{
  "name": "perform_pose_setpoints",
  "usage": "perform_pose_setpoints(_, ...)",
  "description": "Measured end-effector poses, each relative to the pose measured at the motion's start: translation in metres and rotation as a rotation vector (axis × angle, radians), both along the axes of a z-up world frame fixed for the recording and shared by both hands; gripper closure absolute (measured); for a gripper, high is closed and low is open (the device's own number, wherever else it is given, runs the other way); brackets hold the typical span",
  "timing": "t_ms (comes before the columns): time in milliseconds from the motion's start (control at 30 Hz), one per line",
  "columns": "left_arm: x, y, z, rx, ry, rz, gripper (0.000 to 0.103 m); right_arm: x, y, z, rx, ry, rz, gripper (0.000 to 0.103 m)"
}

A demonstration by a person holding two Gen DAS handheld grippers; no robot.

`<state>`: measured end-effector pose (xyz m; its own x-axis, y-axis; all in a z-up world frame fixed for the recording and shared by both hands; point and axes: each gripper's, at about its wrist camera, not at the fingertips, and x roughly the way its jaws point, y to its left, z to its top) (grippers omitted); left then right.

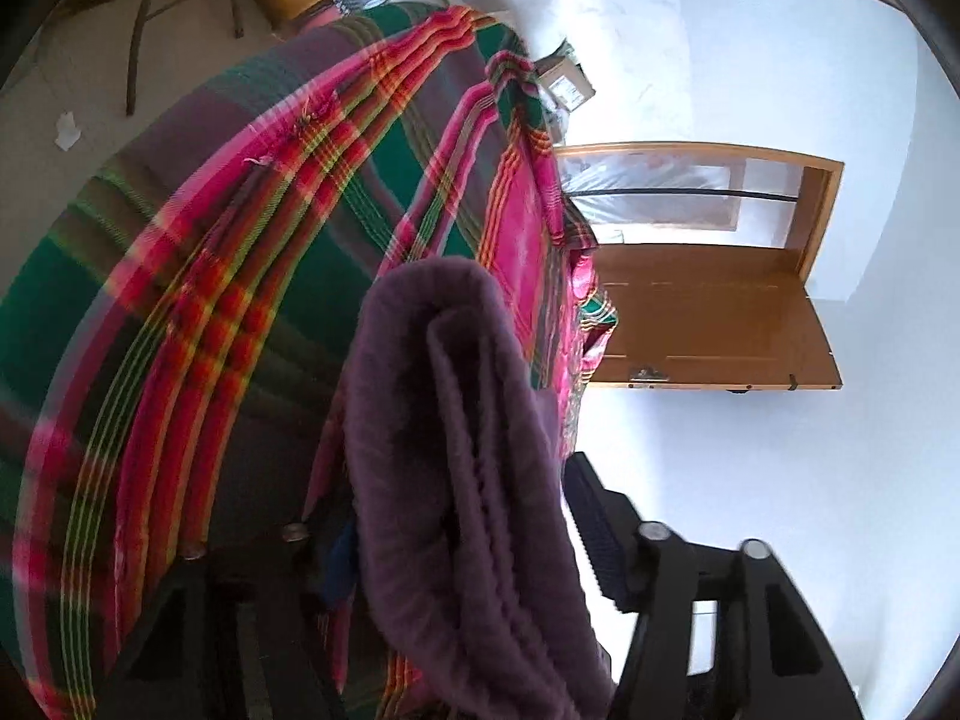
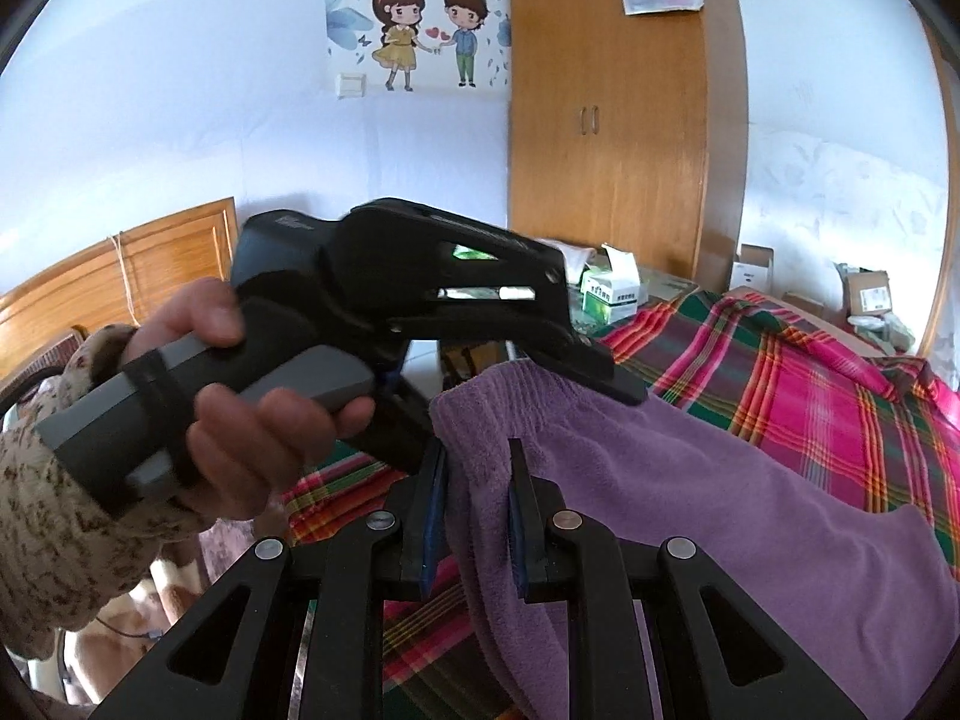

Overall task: Fold clothes
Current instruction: 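Carry the raised waistband with both grippers across the bed, folding the pants over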

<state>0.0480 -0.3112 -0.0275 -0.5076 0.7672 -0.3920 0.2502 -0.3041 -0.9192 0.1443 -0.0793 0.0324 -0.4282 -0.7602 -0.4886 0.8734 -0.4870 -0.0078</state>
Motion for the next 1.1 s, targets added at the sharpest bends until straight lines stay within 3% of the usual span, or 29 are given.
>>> perform_pose_setpoints(133, -0.009, -0.004, -0.002, -0.037, 0.002, -0.005, 0.081, -0.003, -0.006, -0.006, 0.028, -0.011, -0.006, 0.085)
perform_pose_setpoints(200, -0.014, -0.005, -0.003, -0.046, 0.007, -0.001, 0.083, -0.006, -0.010, -0.009, 0.044, -0.011, -0.010, 0.085)
perform_pose_setpoints(367, -0.017, -0.010, -0.012, -0.078, -0.009, -0.001, 0.084, -0.012, -0.026, -0.020, 0.113, -0.012, -0.021, 0.086)
perform_pose_setpoints(900, -0.012, -0.035, -0.008, -0.081, 0.051, 0.028, 0.086, -0.023, -0.061, -0.023, 0.169, -0.028, -0.016, 0.087)
perform_pose_setpoints(1100, -0.012, -0.037, -0.016, -0.078, 0.030, 0.031, 0.087, -0.034, -0.064, -0.029, 0.178, -0.061, -0.015, 0.087)
